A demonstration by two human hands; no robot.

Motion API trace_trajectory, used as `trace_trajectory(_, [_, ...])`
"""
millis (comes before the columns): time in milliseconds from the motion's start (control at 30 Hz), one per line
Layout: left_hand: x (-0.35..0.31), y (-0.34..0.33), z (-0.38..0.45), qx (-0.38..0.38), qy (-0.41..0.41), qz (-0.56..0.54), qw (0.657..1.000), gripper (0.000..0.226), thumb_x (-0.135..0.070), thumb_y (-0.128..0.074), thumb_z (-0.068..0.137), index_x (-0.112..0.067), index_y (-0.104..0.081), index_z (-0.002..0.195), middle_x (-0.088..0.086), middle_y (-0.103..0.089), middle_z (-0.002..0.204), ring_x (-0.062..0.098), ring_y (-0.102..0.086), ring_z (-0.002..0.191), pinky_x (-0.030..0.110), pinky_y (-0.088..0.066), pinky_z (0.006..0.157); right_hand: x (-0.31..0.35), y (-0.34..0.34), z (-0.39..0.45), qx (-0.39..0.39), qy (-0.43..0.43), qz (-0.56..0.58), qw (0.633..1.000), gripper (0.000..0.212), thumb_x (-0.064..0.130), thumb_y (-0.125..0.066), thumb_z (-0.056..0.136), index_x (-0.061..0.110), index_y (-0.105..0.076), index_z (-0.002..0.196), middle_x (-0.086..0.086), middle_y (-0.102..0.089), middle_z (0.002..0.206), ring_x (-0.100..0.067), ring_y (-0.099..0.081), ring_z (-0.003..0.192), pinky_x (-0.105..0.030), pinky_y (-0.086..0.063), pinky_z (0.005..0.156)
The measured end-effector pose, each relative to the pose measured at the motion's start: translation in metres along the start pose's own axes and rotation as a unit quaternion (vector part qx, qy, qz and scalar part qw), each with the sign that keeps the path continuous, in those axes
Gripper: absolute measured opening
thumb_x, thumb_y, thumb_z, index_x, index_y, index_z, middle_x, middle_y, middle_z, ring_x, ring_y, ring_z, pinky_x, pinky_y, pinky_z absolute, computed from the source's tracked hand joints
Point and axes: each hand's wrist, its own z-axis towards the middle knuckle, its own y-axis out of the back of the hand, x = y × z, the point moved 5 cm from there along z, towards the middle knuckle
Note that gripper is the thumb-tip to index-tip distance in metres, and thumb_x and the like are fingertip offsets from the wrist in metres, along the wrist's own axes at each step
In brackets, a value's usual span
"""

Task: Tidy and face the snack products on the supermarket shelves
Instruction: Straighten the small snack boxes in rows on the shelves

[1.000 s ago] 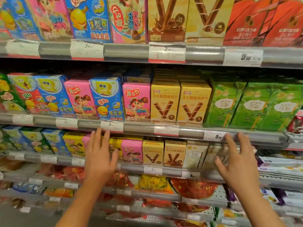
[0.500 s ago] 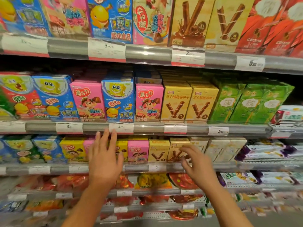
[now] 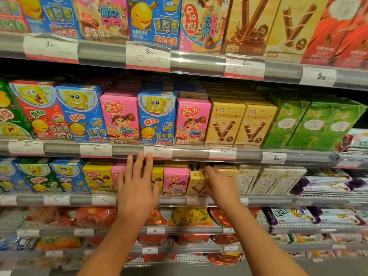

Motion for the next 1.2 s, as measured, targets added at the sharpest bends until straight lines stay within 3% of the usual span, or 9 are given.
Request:
trace_trajectory(200, [0.000, 0.004, -0.002, -0.009, 0.001, -0.006, 1.000, 0.082, -0.045, -0.058, 0.092, -0.022, -0.019, 0.160, 0.007, -0.022, 0.165, 0.033, -0.015, 0.153, 0.059, -0.033, 0.112, -0.002, 0.014, -0.008, 0.000, 0.058, -0.022, 0.998, 0.042, 0.022, -0.061, 0.095, 0.032, -0.053, 0.135, 0.007, -0.061, 0.127, -0.023, -0.068, 0.098, -0.040, -0.056, 0.071])
trace_trajectory(333, [-0.004, 0.011, -0.002, 0.000, 0.006, -0.023, 1.000, 0.078, -0.046, -0.056, 0.094, -0.022, -0.021, 0.160, 0.008, -0.020, 0.166, 0.032, -0.012, 0.154, 0.057, -0.030, 0.115, -0.015, 0.049, -0.026, -0.063, 0.078, 0.079, 0.992, 0.040, 0.023, -0.071, 0.091, 0.028, -0.063, 0.130, 0.010, -0.066, 0.125, -0.015, -0.070, 0.092, -0.037, -0.058, 0.072])
trace_trajectory(500, [-0.020, 0.032, -0.002, 0.022, 0.027, -0.107, 0.994, 0.066, -0.044, -0.054, 0.097, -0.024, -0.032, 0.156, 0.008, -0.025, 0.163, 0.029, -0.017, 0.153, 0.053, -0.028, 0.119, -0.043, 0.102, -0.042, -0.085, 0.020, 0.231, 0.969, 0.031, 0.036, -0.077, 0.086, 0.039, -0.068, 0.116, 0.028, -0.067, 0.100, 0.003, -0.063, 0.072, -0.010, -0.044, 0.062])
trace_trajectory(667, [-0.065, 0.081, 0.005, 0.019, 0.002, -0.348, 0.937, 0.041, -0.040, -0.056, 0.097, -0.034, -0.057, 0.137, -0.017, -0.060, 0.132, 0.005, -0.054, 0.122, 0.030, -0.046, 0.101, -0.054, 0.146, -0.043, -0.107, -0.003, 0.413, 0.904, 0.020, 0.031, -0.082, 0.083, 0.038, -0.071, 0.098, 0.006, -0.070, 0.082, -0.016, -0.061, 0.060, -0.025, -0.051, 0.051])
trace_trajectory(767, [-0.104, 0.114, 0.018, 0.041, -0.041, -0.457, 0.887, 0.033, -0.039, -0.063, 0.095, -0.043, -0.062, 0.127, -0.026, -0.067, 0.113, -0.008, -0.061, 0.105, 0.016, -0.052, 0.087, -0.053, 0.173, -0.037, -0.107, 0.023, 0.474, 0.874, 0.022, 0.030, -0.084, 0.081, 0.030, -0.068, 0.096, -0.003, -0.071, 0.088, -0.018, -0.058, 0.057, -0.032, -0.051, 0.050])
trace_trajectory(867, [-0.142, 0.141, 0.033, 0.078, -0.090, -0.502, 0.856, 0.040, -0.046, -0.068, 0.089, -0.049, -0.059, 0.128, -0.028, -0.066, 0.112, -0.005, -0.063, 0.104, 0.017, -0.057, 0.080, -0.053, 0.202, -0.030, -0.107, 0.056, 0.533, 0.837, 0.029, 0.033, -0.085, 0.079, 0.023, -0.064, 0.096, -0.012, -0.072, 0.092, -0.040, -0.062, 0.065, -0.044, -0.053, 0.053])
trace_trajectory(1033, [-0.174, 0.170, 0.054, 0.035, -0.102, -0.500, 0.859, 0.040, -0.041, -0.076, 0.084, -0.056, -0.060, 0.117, -0.030, -0.063, 0.107, 0.003, -0.068, 0.091, 0.028, -0.061, 0.069, -0.056, 0.251, -0.011, -0.123, 0.120, 0.546, 0.820, 0.029, 0.036, -0.082, 0.079, 0.022, -0.063, 0.097, -0.020, -0.065, 0.077, -0.031, -0.055, 0.056, -0.035, -0.045, 0.048])
trace_trajectory(1133, [-0.177, 0.186, 0.065, 0.004, -0.093, -0.506, 0.857, 0.037, -0.033, -0.080, 0.083, -0.051, -0.065, 0.112, -0.024, -0.068, 0.103, 0.005, -0.071, 0.086, 0.024, -0.060, 0.066, -0.058, 0.281, -0.004, -0.156, 0.138, 0.491, 0.846, 0.022, 0.041, -0.075, 0.085, 0.027, -0.067, 0.099, -0.002, -0.070, 0.086, -0.025, -0.060, 0.060, -0.042, -0.053, 0.052])
trace_trajectory(1200, [-0.176, 0.200, 0.069, -0.018, -0.087, -0.500, 0.862, 0.037, -0.033, -0.080, 0.083, -0.051, -0.066, 0.112, -0.021, -0.069, 0.102, 0.007, -0.072, 0.084, 0.020, -0.057, 0.063, -0.062, 0.311, 0.001, -0.239, 0.156, 0.392, 0.875, 0.015, 0.045, -0.069, 0.088, 0.033, -0.069, 0.097, 0.011, -0.071, 0.085, -0.013, -0.063, 0.062, -0.028, -0.053, 0.057])
